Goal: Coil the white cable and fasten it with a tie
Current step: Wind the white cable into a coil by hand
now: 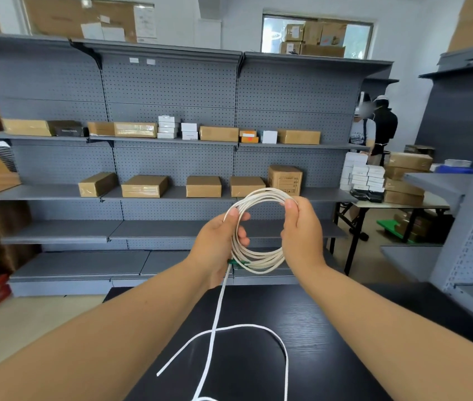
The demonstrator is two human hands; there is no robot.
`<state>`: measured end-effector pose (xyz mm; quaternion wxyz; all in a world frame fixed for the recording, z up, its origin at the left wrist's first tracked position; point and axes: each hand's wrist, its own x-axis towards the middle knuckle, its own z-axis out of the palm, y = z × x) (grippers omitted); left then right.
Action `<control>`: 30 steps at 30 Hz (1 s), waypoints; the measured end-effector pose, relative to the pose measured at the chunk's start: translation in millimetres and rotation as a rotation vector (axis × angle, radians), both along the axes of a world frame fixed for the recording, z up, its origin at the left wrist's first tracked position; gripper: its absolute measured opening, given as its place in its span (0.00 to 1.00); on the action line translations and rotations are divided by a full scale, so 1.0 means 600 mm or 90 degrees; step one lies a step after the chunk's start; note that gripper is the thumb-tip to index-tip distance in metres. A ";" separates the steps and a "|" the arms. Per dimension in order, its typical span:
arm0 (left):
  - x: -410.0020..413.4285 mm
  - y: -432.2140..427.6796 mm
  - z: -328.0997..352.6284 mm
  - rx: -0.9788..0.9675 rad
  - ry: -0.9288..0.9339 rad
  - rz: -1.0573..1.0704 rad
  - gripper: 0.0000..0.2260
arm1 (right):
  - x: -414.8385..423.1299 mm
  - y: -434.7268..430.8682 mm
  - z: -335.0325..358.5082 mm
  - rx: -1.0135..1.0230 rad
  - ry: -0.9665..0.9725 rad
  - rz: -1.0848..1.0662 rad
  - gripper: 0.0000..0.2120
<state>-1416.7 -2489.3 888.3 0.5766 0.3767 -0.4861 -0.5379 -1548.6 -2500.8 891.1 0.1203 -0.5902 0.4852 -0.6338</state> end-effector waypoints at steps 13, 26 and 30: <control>0.034 -0.043 -0.004 -0.241 -0.278 0.297 0.14 | 0.018 0.000 0.001 0.023 0.068 0.094 0.10; 0.057 -0.057 0.029 -0.326 -0.542 0.174 0.16 | 0.011 -0.012 0.042 0.069 0.345 0.104 0.14; 0.063 -0.053 0.032 -0.217 -0.404 -0.031 0.15 | 0.002 -0.011 0.042 0.043 0.350 0.079 0.14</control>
